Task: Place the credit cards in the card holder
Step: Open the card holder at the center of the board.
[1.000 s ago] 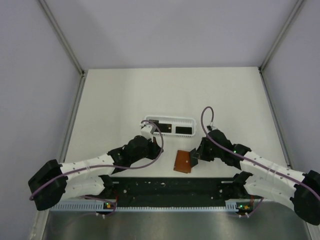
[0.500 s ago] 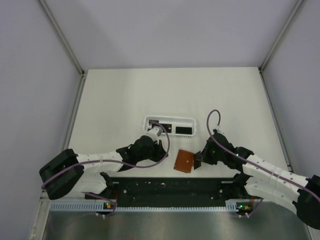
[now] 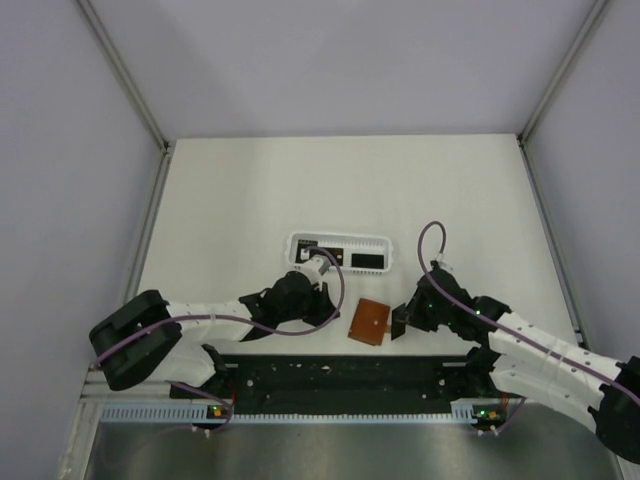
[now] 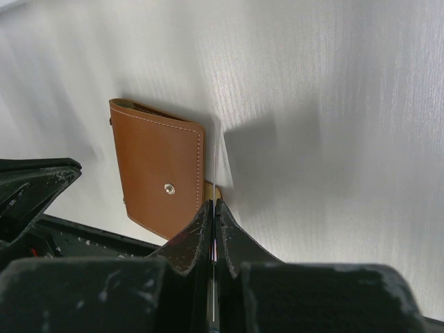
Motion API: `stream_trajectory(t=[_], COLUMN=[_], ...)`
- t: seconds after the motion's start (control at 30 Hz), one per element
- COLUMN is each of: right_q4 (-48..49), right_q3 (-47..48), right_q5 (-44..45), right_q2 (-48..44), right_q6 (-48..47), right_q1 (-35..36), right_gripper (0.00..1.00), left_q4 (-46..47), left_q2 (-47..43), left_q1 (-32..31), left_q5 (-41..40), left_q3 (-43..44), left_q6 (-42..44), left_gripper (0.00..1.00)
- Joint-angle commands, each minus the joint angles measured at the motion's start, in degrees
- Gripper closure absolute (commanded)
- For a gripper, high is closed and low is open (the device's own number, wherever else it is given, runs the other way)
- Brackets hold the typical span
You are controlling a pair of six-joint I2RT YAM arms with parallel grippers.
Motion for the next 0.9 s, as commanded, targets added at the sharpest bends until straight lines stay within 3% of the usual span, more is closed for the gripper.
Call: stream_trajectory(t=[0.0, 0.33, 0.6, 0.87], right_q4=[1.8, 12.2, 15.3, 18.5], right_q3=[-0.8, -4.4, -6.2, -7.3], right_q5=[0.0, -5.6, -6.1, -7.4], right_q2=[0.6, 1.8, -2.1, -3.3], right_q6=[0.3, 0.8, 0.7, -0.3], right_q1=[0.6, 0.6, 0.6, 0.6], right_gripper=[1.00, 1.00, 1.00, 1.00], left_q4=[3.8, 5.9, 14.9, 16.9], left_q2=[0.4, 3.8, 9.8, 11.0], left_q1=[-0.2, -0.3, -0.4, -0.5], left_q5=[1.2, 5.5, 12.8, 12.3], left_q3=[1.9, 2.6, 1.1, -0.1], left_q6=[0.0, 0.6, -0.2, -1.7], left_gripper=[1.00, 1.00, 1.00, 1.00])
